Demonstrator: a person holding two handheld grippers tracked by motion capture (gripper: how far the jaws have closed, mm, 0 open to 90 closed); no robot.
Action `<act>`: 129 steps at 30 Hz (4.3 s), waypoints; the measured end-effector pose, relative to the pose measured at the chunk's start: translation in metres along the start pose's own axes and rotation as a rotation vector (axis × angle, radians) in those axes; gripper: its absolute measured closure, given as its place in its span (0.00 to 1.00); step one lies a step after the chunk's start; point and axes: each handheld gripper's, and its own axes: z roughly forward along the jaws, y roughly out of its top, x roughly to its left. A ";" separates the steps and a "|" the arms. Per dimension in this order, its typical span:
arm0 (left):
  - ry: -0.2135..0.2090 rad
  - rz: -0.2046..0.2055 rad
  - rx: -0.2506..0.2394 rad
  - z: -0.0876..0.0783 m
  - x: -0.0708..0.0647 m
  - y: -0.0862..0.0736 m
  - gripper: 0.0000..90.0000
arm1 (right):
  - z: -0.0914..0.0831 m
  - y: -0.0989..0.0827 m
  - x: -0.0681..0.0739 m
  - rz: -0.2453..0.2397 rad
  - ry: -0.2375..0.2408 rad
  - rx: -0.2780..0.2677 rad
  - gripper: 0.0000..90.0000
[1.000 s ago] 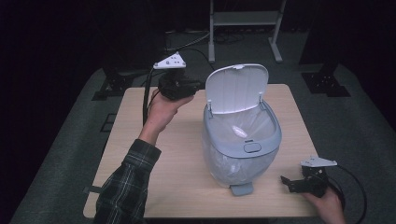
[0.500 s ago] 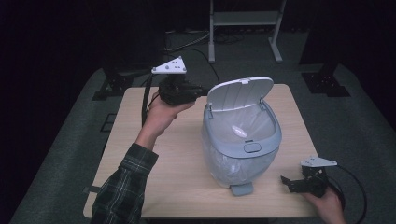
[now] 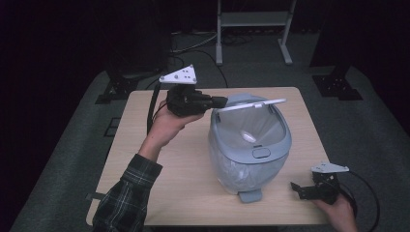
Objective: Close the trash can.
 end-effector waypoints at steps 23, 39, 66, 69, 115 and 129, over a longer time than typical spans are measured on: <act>-0.090 0.017 0.069 0.033 -0.038 -0.004 0.99 | 0.000 0.000 0.000 0.003 0.000 0.001 0.00; -0.109 0.042 0.129 0.054 -0.059 -0.003 0.99 | 0.000 0.000 0.000 0.003 0.000 0.001 0.00; -0.108 0.028 0.160 0.072 -0.073 -0.003 1.00 | 0.000 0.000 0.000 0.003 0.000 0.001 0.00; -0.091 0.035 0.178 0.074 -0.074 -0.004 1.00 | 0.000 0.000 0.000 0.003 0.000 0.000 0.00; 0.322 -0.052 0.053 -0.042 -0.057 -0.082 0.00 | 0.000 0.000 0.000 0.001 0.001 0.001 0.00; 0.379 -0.108 0.080 -0.046 -0.060 -0.145 0.00 | 0.000 0.000 0.001 0.004 -0.001 0.001 0.00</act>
